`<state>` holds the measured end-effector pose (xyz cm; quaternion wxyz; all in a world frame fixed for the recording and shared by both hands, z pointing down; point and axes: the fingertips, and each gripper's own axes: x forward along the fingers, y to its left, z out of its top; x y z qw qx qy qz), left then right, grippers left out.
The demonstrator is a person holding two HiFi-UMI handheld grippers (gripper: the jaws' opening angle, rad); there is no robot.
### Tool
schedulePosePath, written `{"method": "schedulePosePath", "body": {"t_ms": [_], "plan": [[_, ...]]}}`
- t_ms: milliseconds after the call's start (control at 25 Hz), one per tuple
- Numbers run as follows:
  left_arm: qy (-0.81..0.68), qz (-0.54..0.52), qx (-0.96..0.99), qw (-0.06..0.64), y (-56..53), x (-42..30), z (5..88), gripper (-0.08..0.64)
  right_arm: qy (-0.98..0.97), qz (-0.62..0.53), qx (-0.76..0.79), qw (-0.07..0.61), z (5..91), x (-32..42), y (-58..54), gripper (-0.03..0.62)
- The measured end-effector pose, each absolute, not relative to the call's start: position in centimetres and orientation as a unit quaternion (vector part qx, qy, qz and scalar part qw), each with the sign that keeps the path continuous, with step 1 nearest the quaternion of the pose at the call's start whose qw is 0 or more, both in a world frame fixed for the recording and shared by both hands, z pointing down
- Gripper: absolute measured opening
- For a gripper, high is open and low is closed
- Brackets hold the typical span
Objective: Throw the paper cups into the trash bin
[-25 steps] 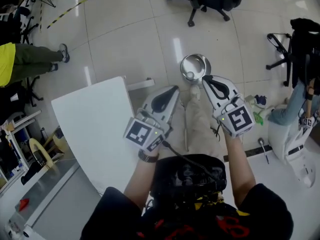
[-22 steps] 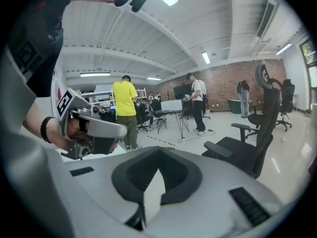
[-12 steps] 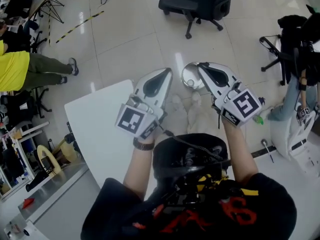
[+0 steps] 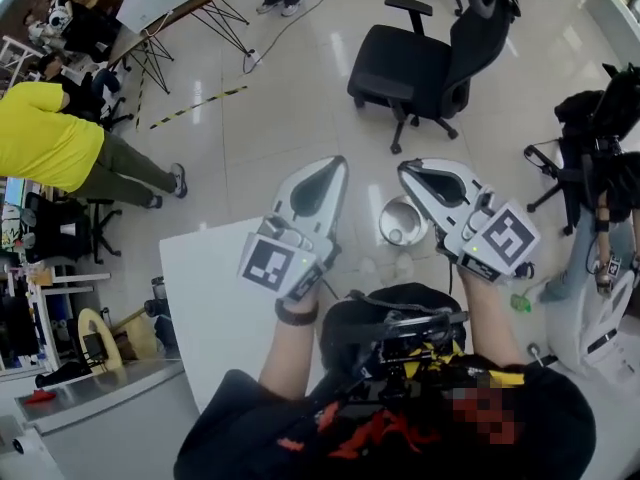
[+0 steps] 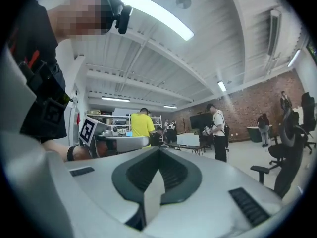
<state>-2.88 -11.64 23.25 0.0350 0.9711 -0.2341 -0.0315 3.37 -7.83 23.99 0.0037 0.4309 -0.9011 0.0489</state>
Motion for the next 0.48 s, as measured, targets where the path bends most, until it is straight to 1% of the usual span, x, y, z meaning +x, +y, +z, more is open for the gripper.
{"method": "schedulePosePath", "body": {"t_ms": [120,200,480], "plan": [[-0.246,-0.045,0.968,-0.002,-12.3,-4.1,21.2,0.014,-0.911,-0.002,0.412,-0.01,21.2,2.2,-8.4,0.0],[-0.251,-0.05,0.967,-0.013,-12.5,-4.5,20.4,0.014,-0.913,-0.023,0.407,-0.02,19.8,1.9,-8.5,0.0],[-0.283,-0.071,0.956,0.019,-11.7,-6.7,21.3,0.014,-0.926,-0.024,0.376,-0.018,20.2,1.2,-8.0,0.0]]}}
